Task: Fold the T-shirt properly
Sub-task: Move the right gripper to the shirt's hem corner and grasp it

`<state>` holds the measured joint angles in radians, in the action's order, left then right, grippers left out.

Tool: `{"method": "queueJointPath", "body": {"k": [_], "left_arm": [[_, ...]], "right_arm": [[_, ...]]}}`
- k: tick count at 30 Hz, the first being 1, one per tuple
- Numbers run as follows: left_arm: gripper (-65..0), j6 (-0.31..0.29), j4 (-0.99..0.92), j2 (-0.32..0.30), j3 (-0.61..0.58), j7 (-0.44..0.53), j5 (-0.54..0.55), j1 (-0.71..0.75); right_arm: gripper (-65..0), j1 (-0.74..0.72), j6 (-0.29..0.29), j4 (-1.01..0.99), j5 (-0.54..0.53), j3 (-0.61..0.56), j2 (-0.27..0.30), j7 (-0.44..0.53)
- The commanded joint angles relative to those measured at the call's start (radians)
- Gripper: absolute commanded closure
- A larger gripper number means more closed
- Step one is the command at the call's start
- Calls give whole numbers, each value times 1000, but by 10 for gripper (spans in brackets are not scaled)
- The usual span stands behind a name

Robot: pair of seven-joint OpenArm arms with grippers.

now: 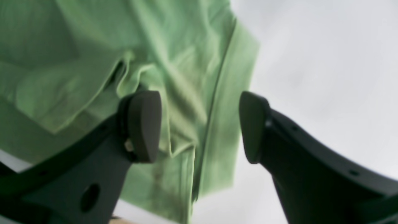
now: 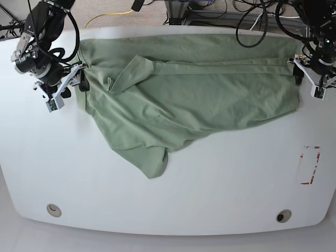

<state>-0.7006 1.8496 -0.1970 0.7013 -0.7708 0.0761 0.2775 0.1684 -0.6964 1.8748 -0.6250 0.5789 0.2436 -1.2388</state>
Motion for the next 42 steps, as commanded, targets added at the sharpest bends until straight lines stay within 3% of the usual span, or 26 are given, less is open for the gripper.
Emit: {"method": "queueJointPath", "body": {"k": [1,9,15,22,31,40,42], "left_arm": [[-407,2,14,-15,5,23,-20,-48],[-407,2,-15,34,-1,23,-172,-202],[-407,2,-66,37,4,23,-207,-271],[-407,2,-67,38,5,23,-207,-271],[-407,2,-69,40,5,23,-207,-269],[-410,2,-120,37,5,23,-207,-275],[-414,2,-159,35,4,23,-207,-277]], "right_arm": [[-373,-79,-2,-56,-9,-40,21,18],[-373,-298,-2,-298,58,-142,44,52],[-373,-470,-2,-527,155,-257,49,175],[-373,-637,-2,-854,233,-354,55,385],[-373,-714,-2,-1102,294,-414,44,571],[-369,-709,-2,-1130,296,-448,-22,603],[-339,-709,-2,-1130,296,-448,-37,606]]}}
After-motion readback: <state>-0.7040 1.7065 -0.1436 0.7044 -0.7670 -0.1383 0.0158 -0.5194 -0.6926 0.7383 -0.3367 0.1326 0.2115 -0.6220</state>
